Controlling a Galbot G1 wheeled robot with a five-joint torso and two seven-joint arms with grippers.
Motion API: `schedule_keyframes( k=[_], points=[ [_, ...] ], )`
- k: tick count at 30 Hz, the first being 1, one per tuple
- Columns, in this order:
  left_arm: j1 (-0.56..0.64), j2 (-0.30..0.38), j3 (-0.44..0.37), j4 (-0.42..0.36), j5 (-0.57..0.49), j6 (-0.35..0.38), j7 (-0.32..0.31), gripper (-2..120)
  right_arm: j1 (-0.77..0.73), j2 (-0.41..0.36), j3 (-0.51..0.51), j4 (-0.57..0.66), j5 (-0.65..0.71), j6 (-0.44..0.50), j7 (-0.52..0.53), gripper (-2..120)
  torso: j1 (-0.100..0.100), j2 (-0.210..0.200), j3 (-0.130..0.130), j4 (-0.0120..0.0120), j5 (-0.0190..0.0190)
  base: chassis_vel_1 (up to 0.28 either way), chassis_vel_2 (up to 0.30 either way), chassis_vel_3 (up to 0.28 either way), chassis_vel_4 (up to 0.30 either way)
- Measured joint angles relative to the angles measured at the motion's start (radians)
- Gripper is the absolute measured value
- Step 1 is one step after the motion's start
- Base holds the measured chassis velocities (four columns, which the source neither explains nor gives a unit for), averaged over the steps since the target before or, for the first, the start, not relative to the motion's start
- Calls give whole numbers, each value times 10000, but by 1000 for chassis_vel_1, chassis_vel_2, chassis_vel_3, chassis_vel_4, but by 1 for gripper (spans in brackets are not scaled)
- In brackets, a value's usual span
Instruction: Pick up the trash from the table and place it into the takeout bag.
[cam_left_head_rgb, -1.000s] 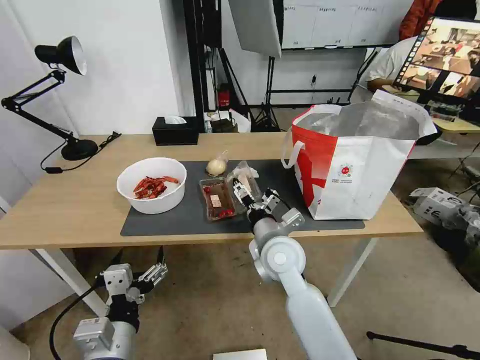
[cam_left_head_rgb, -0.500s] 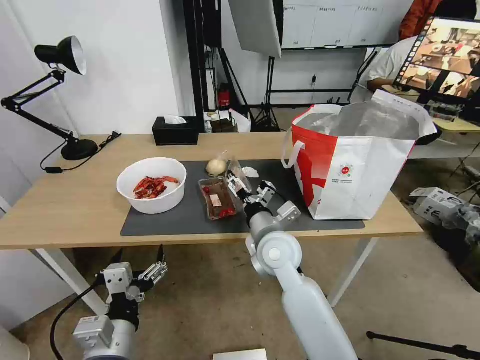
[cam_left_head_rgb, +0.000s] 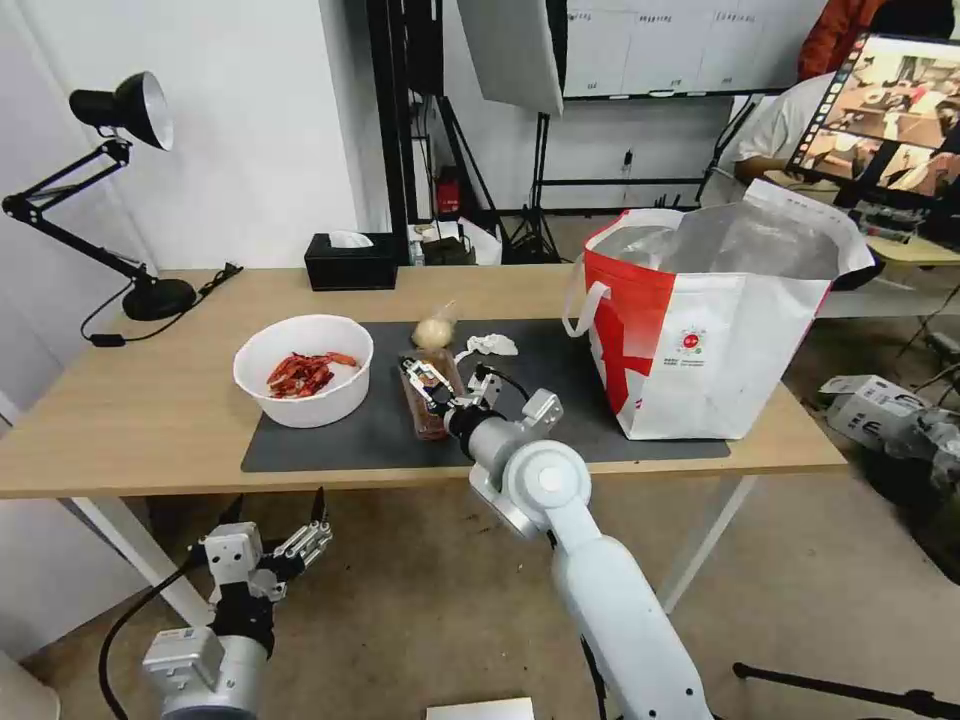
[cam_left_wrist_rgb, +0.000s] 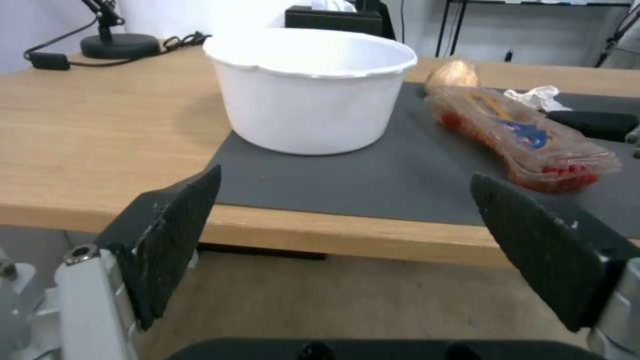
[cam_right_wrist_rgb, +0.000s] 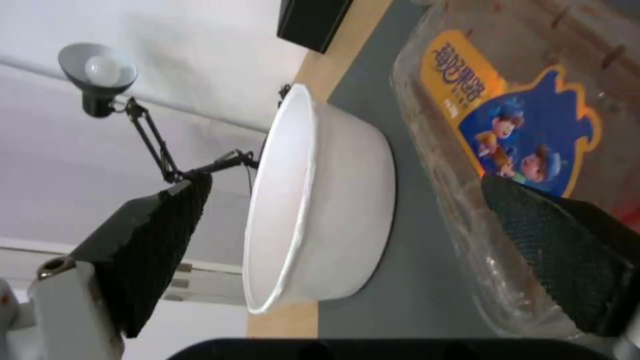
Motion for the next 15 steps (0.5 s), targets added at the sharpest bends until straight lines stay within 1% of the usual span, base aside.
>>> schedule_keyframes(
  k=[8, 10, 11, 12, 14, 15],
  points=[
    [-33, 97, -31, 14, -111, 6, -5, 100, 260, -124, -13, -146, 144, 32, -32, 100, -1, 0, -1, 0, 1, 0, 0, 0, 0],
    [-60, 123, -62, 23, -164, 9, -10, 100, 731, -568, -371, -454, -813, -104, -598, 100, 0, 0, -1, 0, 1, 0, 0, 0, 0],
    [-70, 126, -73, 27, -180, 8, -9, 100, 1136, -983, -793, -664, -1634, -266, -1067, 100, 0, 0, 0, -1, 2, 0, 0, 0, 0],
    [-70, 126, -73, 27, -180, 8, -9, 100, 1136, -983, -793, -664, -1634, -266, -1067, 100, 0, 0, 0, -1, 2, 0, 0, 0, 0],
    [-81, 67, -110, 28, -188, 9, -11, 100, 2483, -1844, -1679, -1265, -3094, -603, -2135, 100, 0, 0, -1, 0, 0, 0, 0, 0, 0],
    [-81, 67, -110, 28, -188, 9, -11, 100, 2483, -1844, -1679, -1265, -3094, -603, -2135, 100, 0, 0, -1, 0, 0, 0, 0, 0, 0]
  ],
)
